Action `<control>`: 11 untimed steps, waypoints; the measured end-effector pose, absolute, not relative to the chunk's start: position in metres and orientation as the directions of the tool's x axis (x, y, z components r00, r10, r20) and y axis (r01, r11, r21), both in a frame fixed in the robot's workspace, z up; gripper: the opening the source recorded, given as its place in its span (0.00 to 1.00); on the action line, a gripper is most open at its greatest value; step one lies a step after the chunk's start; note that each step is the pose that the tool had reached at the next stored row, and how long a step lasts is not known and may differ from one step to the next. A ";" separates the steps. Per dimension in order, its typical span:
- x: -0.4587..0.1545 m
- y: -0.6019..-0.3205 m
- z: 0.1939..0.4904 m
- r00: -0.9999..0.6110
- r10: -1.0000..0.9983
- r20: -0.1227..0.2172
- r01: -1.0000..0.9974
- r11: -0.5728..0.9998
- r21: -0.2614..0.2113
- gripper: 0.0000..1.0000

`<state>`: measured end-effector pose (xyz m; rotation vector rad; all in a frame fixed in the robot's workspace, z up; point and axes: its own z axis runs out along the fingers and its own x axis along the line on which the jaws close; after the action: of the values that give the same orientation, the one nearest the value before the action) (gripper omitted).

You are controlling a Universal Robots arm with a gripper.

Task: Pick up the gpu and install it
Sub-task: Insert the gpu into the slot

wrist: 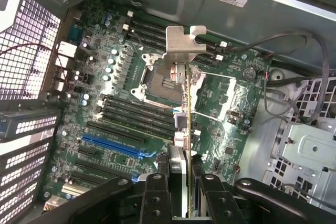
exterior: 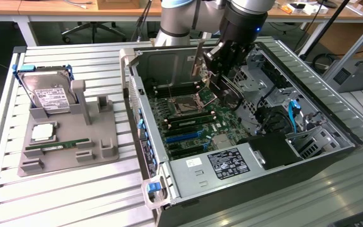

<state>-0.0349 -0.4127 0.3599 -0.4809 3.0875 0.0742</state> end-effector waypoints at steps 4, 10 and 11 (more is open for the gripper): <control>-0.035 -0.413 0.360 -0.947 -0.320 -0.023 -0.321 0.946 0.044 0.27; -0.035 -0.413 0.360 -0.940 -0.339 -0.023 -0.340 0.939 0.044 0.27; -0.035 -0.413 0.360 -0.939 -0.343 -0.023 -0.343 0.938 0.044 0.27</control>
<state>-0.0349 -0.4127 0.3598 -0.5450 3.0779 0.0747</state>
